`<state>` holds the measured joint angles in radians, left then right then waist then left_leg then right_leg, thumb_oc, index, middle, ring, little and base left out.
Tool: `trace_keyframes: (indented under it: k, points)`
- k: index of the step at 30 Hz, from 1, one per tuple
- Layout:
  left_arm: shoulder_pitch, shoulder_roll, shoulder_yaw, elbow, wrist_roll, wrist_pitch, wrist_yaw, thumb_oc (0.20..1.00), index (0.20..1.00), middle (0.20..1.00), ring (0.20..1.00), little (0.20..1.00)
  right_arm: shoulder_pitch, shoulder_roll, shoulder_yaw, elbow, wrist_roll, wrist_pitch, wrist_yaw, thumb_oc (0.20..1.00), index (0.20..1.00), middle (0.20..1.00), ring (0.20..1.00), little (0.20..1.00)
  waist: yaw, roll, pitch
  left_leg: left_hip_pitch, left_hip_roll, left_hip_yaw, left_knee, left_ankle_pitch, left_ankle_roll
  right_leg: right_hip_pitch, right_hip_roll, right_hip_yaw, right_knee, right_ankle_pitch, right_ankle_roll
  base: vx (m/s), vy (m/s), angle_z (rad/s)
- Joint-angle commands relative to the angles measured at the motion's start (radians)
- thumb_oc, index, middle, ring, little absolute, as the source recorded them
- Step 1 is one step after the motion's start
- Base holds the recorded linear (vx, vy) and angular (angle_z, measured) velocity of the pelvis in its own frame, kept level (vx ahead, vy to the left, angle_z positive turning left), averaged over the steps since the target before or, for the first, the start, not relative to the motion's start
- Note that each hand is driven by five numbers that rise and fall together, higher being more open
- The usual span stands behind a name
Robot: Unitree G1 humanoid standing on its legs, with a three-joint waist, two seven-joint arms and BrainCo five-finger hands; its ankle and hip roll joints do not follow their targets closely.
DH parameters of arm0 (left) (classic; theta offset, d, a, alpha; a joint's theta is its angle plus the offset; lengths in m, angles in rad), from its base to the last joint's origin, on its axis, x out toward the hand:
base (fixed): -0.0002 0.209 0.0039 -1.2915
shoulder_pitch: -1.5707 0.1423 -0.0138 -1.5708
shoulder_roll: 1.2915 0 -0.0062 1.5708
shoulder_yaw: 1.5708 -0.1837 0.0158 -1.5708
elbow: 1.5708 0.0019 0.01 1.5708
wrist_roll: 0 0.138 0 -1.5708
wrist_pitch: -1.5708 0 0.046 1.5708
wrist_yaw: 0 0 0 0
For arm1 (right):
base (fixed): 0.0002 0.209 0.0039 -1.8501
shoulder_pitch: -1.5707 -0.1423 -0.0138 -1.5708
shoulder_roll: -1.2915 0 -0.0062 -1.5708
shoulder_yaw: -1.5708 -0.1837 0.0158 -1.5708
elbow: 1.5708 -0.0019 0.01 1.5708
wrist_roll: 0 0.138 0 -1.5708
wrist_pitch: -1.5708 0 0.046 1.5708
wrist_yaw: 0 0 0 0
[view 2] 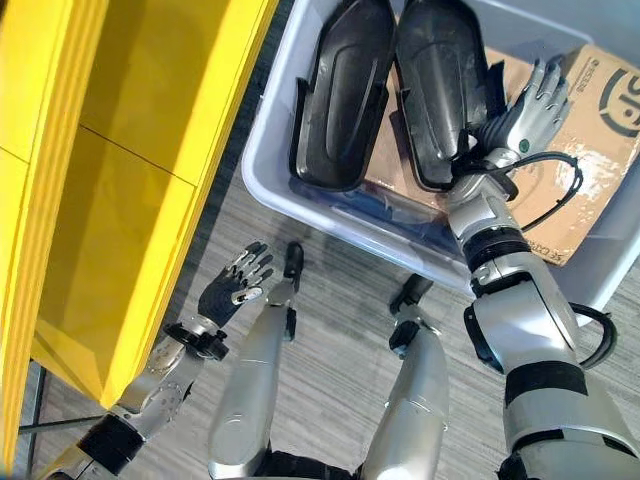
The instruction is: Move parts from the plastic box to the shelf.
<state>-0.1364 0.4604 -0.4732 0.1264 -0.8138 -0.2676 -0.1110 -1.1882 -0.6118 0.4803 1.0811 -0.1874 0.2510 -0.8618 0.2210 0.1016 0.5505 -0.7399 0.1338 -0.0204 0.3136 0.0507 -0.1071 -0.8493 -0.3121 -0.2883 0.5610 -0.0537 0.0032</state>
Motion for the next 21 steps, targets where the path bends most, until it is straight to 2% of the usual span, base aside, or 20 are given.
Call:
trace_keyframes:
  k: [1, 5, 7, 9, 11, 12, 14, 15, 17, 18, 21]
  points:
    - [0.036, 0.012, -0.029, -0.062, 0.057, -0.042, -0.014, 1.000, 1.000, 1.000, 1.000, 1.000, -0.051, -0.088, 0.069, -0.010, -0.094, 0.011, 0.011, 1.000, 1.000, 1.000, 1.000, 1.000, 0.016, 0.060, -0.030, -0.068, -0.025, 0.051, 0.025, -0.036, 0.064, 0.075, 0.046, -0.002, 0.123, -0.167, 0.015, 0.00, -0.040, 0.10]
    - [0.047, 0.028, -0.030, -0.068, 0.056, -0.043, -0.037, 1.000, 1.000, 1.000, 1.000, 1.000, -0.067, -0.106, 0.100, -0.003, -0.082, 0.021, 0.050, 1.000, 1.000, 1.000, 1.000, 1.000, 0.021, 0.064, -0.030, -0.091, -0.026, 0.045, 0.040, -0.040, 0.065, 0.055, 0.044, -0.002, 0.140, -0.174, 0.011, 0.00, -0.014, 0.05]
    - [0.051, 0.028, -0.025, -0.073, 0.041, -0.033, -0.037, 1.000, 1.000, 1.000, 1.000, 1.000, -0.072, -0.110, 0.118, 0.006, -0.118, 0.040, 0.057, 1.000, 1.000, 1.000, 1.000, 1.000, 0.023, 0.065, -0.030, -0.098, -0.027, 0.043, 0.046, -0.042, 0.066, 0.049, 0.043, -0.002, 0.148, -0.178, 0.009, 0.00, -0.017, -0.01]
    - [0.053, 0.031, -0.018, -0.074, 0.029, -0.042, -0.055, 1.000, 1.000, 1.000, 1.000, 1.000, -0.078, -0.117, 0.148, 0.021, -0.233, 0.090, 0.048, 1.000, 1.000, 1.000, 1.000, 1.000, 0.026, 0.066, -0.030, -0.111, -0.026, 0.040, 0.057, -0.043, 0.068, 0.037, 0.039, -0.002, 0.159, -0.180, 0.008, 0.00, -0.042, -0.01]
    - [0.059, 0.035, -0.018, -0.072, 0.030, -0.041, -0.055, 1.000, 1.000, 1.000, 1.000, 1.000, -0.084, -0.127, 0.165, 0.027, -0.254, 0.090, 0.052, 1.000, 1.000, 1.000, 1.000, 1.000, 0.028, 0.067, -0.030, -0.114, -0.027, 0.036, 0.061, -0.045, 0.068, 0.036, 0.038, -0.004, 0.163, -0.182, 0.008, 0.00, -0.018, 0.02]
    - [0.066, 0.034, -0.012, -0.062, 0.016, -0.040, -0.068, 1.000, 1.000, 1.000, 1.000, 1.000, -0.091, -0.137, 0.192, 0.033, -0.264, 0.125, 0.076, 1.000, 1.000, 1.000, 1.000, 1.000, 0.029, 0.067, -0.030, -0.119, -0.026, 0.035, 0.066, -0.044, 0.069, 0.031, 0.036, -0.005, 0.170, -0.182, 0.007, 0.00, -0.034, 0.05]
    - [0.072, 0.037, -0.003, -0.059, 0.007, -0.044, -0.082, 1.000, 1.000, 1.000, 1.000, 1.000, -0.095, -0.145, 0.217, 0.048, -0.274, 0.113, 0.088, 1.000, 1.000, 1.000, 1.000, 1.000, 0.033, 0.066, -0.030, -0.129, -0.027, 0.030, 0.073, -0.046, 0.069, 0.025, 0.035, -0.007, 0.176, -0.184, 0.006, -0.01, -0.045, 0.05]
    - [0.075, 0.038, 0.000, -0.057, 0.009, -0.044, -0.085, 1.000, 1.000, 1.000, 1.000, 1.000, -0.096, -0.146, 0.222, 0.052, -0.252, 0.104, 0.104, 1.000, 1.000, 1.000, 1.000, 1.000, 0.034, 0.066, -0.030, -0.131, -0.027, 0.030, 0.073, -0.046, 0.069, 0.024, 0.035, -0.008, 0.176, -0.184, 0.006, -0.01, -0.038, 0.06]
    - [0.082, 0.041, 0.008, -0.062, 0.012, -0.041, -0.090, 1.000, 1.000, 1.000, 1.000, 1.000, -0.089, -0.140, 0.218, 0.054, -0.047, 0.075, 0.112, 1.000, 1.000, 1.000, 1.000, 1.000, 0.036, 0.066, -0.030, -0.135, -0.026, 0.028, 0.076, -0.047, 0.070, 0.020, 0.034, -0.008, 0.180, -0.186, 0.003, 0.00, -0.036, 0.08]
    - [0.083, 0.042, 0.011, -0.069, 0.016, -0.034, -0.087, 1.000, 1.000, 1.000, 1.000, 1.000, -0.087, -0.134, 0.208, 0.056, -0.007, 0.071, 0.114, 1.000, 1.000, 1.000, 1.000, 1.000, 0.037, 0.066, -0.030, -0.135, -0.026, 0.028, 0.076, -0.047, 0.071, 0.019, 0.034, -0.008, 0.181, -0.187, 0.003, 0.01, -0.025, 0.07]
    - [0.087, 0.044, 0.021, -0.097, 0.021, -0.009, -0.080, 1.000, 1.000, 1.000, 1.000, 1.000, -0.080, -0.106, 0.129, 0.076, 0.144, 0.022, 0.130, 1.000, 1.000, 1.000, 1.000, 1.000, 0.041, 0.075, -0.030, -0.137, -0.029, 0.027, 0.083, -0.053, 0.073, 0.012, 0.033, -0.003, 0.195, -0.194, -0.003, 0.00, -0.003, 0.01]
